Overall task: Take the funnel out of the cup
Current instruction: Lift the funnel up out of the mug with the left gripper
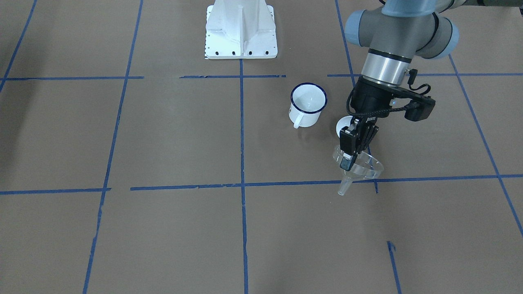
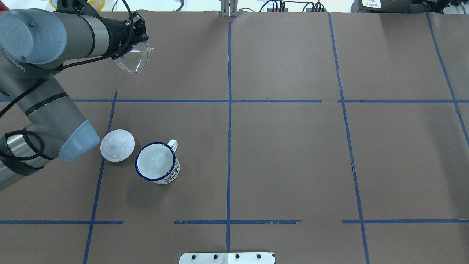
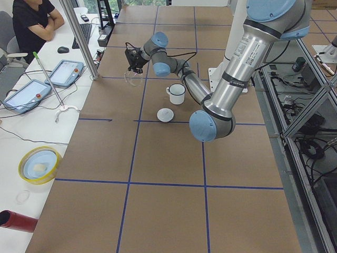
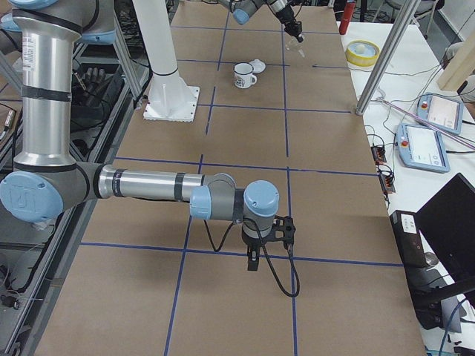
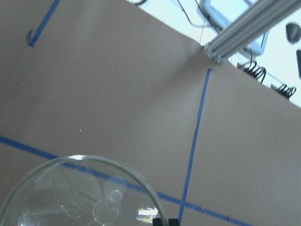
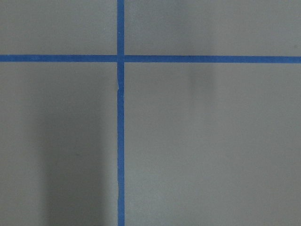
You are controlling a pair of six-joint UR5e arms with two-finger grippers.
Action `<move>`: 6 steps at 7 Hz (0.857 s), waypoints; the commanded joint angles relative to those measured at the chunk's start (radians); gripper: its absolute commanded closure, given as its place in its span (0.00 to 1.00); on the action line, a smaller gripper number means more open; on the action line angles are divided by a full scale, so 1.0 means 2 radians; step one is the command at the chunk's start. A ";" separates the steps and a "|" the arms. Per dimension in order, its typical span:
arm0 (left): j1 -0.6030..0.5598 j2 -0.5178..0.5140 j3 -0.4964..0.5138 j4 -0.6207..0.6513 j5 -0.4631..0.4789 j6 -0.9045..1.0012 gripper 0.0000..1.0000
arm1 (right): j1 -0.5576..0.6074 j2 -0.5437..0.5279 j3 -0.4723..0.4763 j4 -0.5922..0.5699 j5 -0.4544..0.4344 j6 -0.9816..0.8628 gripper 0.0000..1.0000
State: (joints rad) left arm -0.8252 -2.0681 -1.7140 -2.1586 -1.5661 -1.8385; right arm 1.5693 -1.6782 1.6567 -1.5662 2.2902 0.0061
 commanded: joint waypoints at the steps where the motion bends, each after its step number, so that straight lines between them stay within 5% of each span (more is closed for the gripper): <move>1: 0.005 -0.004 0.114 -0.141 0.087 -0.081 1.00 | 0.000 0.000 0.000 0.000 0.000 0.000 0.00; 3: 0.057 -0.004 0.158 -0.175 0.177 -0.122 1.00 | 0.000 0.000 0.000 0.000 0.000 0.000 0.00; 6: 0.096 -0.022 0.204 -0.175 0.251 -0.165 1.00 | 0.000 0.000 0.000 0.000 0.000 0.000 0.00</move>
State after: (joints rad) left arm -0.6601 -2.0919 -1.3507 -2.5072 -1.1216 -2.1493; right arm 1.5693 -1.6782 1.6567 -1.5662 2.2902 0.0062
